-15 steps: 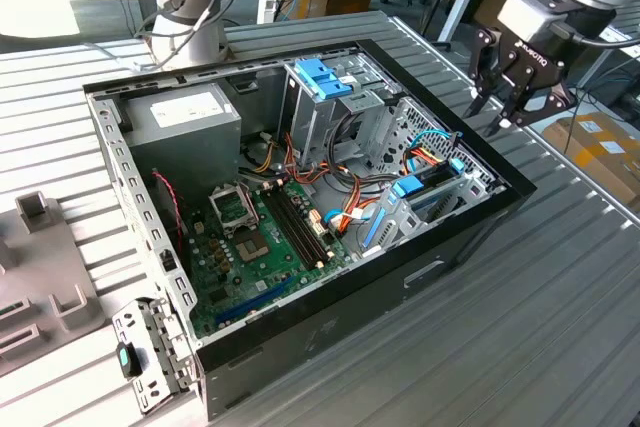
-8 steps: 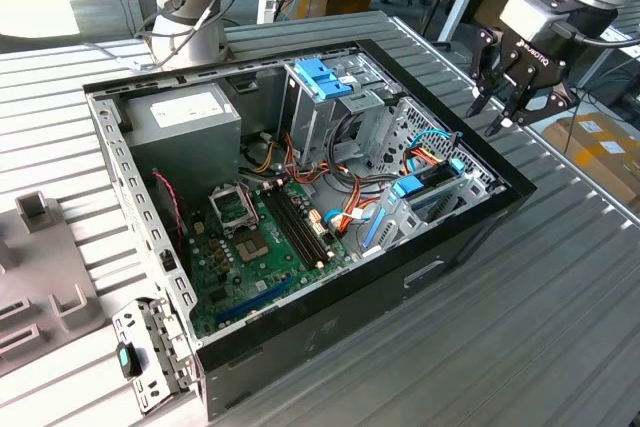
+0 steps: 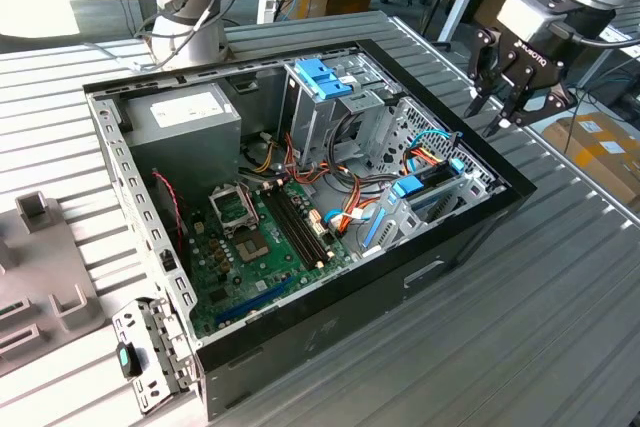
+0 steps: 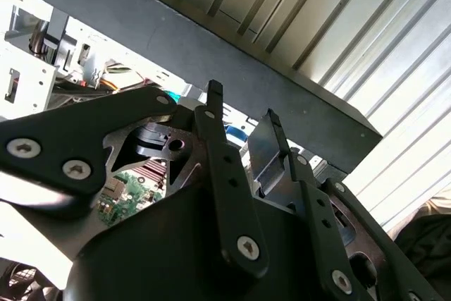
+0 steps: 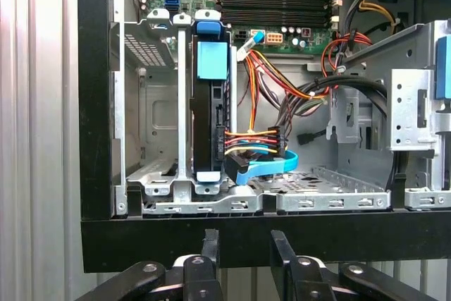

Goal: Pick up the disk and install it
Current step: 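Insert the second disk wire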

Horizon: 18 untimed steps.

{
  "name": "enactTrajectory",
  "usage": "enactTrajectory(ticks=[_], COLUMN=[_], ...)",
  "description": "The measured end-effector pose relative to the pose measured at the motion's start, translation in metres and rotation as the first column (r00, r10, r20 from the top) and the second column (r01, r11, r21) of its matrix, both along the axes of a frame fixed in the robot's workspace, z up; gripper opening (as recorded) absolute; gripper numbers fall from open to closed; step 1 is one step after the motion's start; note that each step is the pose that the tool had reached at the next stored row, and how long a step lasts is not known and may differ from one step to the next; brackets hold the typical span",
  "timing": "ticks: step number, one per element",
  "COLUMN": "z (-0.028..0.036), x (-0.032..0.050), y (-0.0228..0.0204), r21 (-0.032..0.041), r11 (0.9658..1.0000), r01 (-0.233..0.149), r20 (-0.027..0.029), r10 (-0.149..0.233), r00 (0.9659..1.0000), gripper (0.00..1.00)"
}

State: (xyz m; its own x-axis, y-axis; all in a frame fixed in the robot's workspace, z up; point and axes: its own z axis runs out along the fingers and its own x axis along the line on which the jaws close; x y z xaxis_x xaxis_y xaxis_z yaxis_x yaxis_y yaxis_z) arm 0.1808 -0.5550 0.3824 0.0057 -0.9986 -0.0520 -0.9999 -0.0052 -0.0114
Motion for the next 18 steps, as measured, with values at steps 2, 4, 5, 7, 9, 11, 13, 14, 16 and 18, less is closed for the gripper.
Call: enactTrajectory(ticks=[2, 4, 5, 7, 9, 11, 13, 14, 16, 18], z=[0.0000, 0.0000, 0.0000, 0.0000, 0.0000, 0.0000, 0.0000, 0.0000, 0.0000, 0.0000], x=[-0.0016, -0.0032, -0.0038, -0.0041, -0.0043, -0.0046, -0.0050, -0.0054, -0.0060, -0.0064], y=[0.0000, 0.0000, 0.0000, 0.0000, 0.0000, 0.0000, 0.0000, 0.0000, 0.0000, 0.0000], r21=[0.0001, 0.0000, 0.0000, 0.0000, 0.0000, 0.0000, 0.0000, 0.0000, 0.0001, 0.0000], r11=[1.0000, 1.0000, 1.0000, 1.0000, 1.0000, 1.0000, 1.0000, 1.0000, 1.0000, 1.0000], r01=[0.000, 0.000, 0.000, 0.000, 0.000, 0.000, 0.000, 0.000, 0.000, 0.000], r20=[0.0000, 0.0000, 0.0000, 0.0000, 0.0000, 0.0000, 0.0000, 0.0000, 0.0000, 0.0000], r10=[0.000, 0.000, 0.000, 0.000, 0.000, 0.000, 0.000, 0.000, 0.000, 0.000], r00=[1.0000, 1.0000, 1.0000, 1.0000, 1.0000, 1.0000, 1.0000, 1.0000, 1.0000, 1.0000], gripper=[0.42, 0.42, 0.42, 0.42, 0.42, 0.42, 0.42, 0.42, 0.42, 0.42])
